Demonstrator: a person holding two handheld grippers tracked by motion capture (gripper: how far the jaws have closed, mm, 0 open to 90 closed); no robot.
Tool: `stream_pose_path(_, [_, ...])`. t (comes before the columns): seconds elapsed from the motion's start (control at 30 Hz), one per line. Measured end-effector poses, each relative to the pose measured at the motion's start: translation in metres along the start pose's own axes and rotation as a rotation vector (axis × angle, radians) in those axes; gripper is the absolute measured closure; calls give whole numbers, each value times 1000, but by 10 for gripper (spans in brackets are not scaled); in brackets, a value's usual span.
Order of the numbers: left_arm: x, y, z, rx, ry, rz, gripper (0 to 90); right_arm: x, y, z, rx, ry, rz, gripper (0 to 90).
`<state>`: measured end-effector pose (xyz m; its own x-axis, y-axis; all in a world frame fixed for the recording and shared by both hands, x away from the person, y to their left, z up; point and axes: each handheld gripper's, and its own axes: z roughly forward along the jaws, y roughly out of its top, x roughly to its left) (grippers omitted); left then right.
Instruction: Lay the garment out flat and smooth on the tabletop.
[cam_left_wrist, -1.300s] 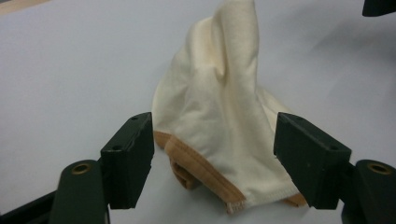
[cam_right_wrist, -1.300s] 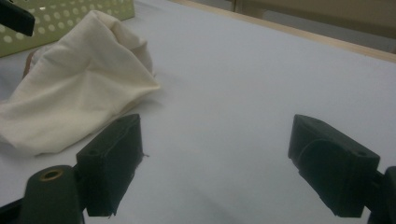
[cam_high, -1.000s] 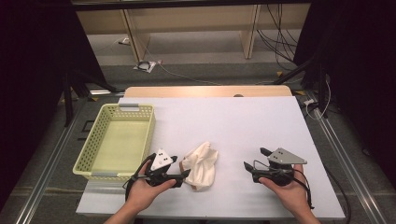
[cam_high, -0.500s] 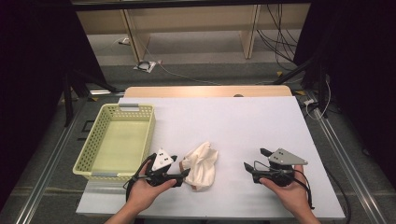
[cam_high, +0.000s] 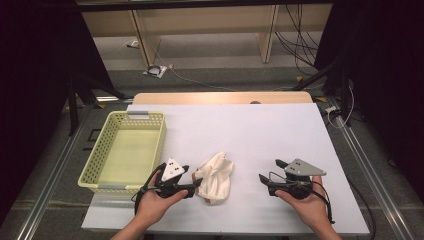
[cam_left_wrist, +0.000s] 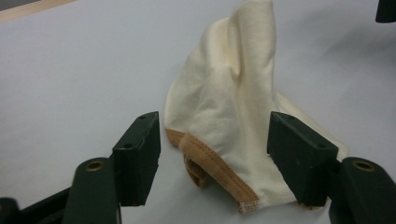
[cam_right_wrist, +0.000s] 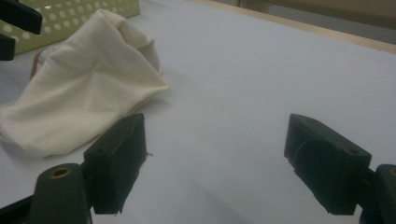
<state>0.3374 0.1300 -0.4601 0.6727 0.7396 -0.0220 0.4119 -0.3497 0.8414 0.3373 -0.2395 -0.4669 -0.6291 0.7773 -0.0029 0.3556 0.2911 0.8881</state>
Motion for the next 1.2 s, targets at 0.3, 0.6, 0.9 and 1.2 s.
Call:
stream_pose_path(0.3, [0,-2,9,53,45,-3,494,29,6,24,71,82,-19,269])
stream_pose_path(0.6, [-5,-3,19,81,38,27,533,53,13,59,157,173,-8,312])
stream_pose_path(0.9, [-5,-3,22,96,43,41,556,82,14,94,256,188,-34,304])
stream_pose_path(1.2, [-4,-3,21,95,38,38,555,91,17,96,283,181,-31,513])
